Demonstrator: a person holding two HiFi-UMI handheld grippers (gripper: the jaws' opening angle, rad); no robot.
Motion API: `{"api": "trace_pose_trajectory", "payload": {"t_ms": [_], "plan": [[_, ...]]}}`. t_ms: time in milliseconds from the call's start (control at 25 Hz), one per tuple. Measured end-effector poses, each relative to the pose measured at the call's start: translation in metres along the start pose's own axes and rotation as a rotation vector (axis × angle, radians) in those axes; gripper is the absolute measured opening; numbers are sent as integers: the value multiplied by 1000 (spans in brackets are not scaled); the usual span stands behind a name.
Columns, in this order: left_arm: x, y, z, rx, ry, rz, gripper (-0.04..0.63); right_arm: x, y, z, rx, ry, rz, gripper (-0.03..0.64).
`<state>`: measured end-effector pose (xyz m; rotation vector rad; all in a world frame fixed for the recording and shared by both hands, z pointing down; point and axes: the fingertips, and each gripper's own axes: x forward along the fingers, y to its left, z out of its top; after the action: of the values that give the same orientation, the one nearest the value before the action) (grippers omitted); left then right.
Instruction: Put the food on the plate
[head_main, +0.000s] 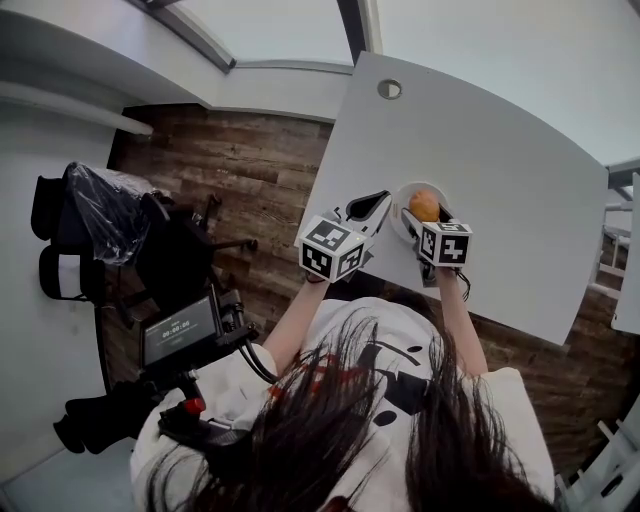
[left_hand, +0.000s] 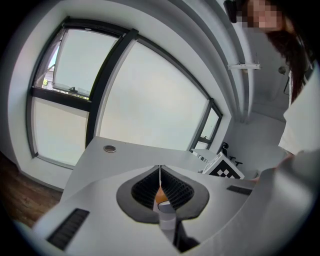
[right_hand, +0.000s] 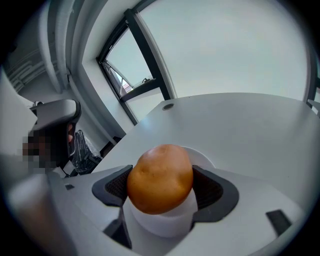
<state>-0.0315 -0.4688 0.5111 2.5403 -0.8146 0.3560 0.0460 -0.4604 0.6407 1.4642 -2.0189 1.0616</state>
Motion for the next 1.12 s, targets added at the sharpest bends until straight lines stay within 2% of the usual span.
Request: {"api": "trace_pose_trajectory", "payload": {"t_ms": [320,680,1120], "plan": [[0,2,-2,-2,-1,3,6,4,-6,-12,17,16,-6,380],[1,6,2,-2,-8,14,6,7,-8,-3,16,-16,-14,380],[0,13,-1,1,-3,26,6,15,-1,1,30,-16,17,382]]}}
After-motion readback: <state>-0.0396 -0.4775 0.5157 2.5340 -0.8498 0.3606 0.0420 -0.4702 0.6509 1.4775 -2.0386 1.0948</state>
